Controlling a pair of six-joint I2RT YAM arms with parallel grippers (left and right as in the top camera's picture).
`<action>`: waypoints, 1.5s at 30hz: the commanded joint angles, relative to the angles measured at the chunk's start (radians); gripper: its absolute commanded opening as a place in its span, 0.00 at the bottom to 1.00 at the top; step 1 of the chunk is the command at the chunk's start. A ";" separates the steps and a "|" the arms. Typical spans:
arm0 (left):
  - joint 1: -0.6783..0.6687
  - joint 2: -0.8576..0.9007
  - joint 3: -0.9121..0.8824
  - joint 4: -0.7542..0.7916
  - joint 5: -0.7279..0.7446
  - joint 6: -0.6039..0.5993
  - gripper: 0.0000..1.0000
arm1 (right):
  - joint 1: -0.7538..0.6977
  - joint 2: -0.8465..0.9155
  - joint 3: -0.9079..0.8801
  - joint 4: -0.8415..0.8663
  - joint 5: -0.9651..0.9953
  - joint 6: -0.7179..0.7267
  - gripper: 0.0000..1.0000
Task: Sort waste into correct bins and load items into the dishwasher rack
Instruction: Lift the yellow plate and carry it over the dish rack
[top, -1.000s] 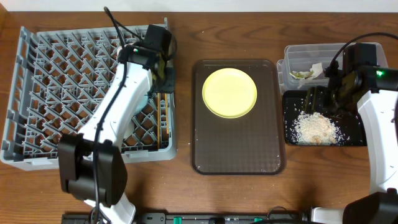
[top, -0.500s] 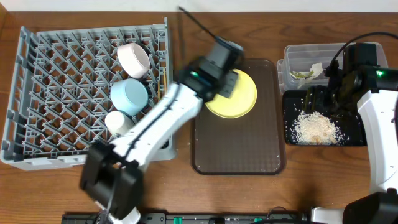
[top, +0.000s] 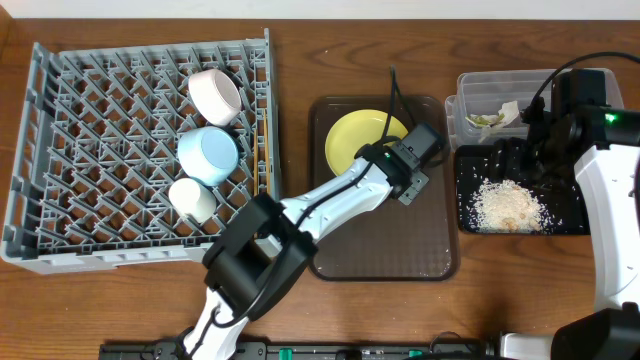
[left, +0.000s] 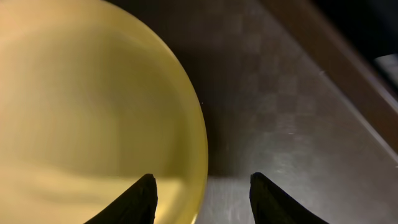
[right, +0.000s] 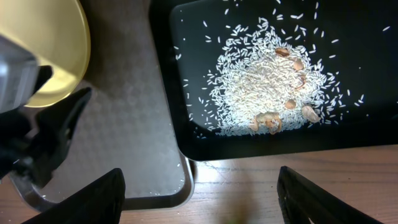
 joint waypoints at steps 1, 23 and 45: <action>0.011 0.038 -0.002 0.009 -0.008 0.018 0.51 | -0.005 0.000 0.003 -0.003 0.003 0.000 0.76; 0.015 -0.151 0.011 -0.128 -0.008 0.005 0.06 | -0.005 0.000 0.003 -0.003 0.003 -0.007 0.76; 0.758 -0.515 0.011 -0.292 1.005 -0.253 0.06 | -0.005 0.000 0.003 -0.003 0.003 -0.007 0.76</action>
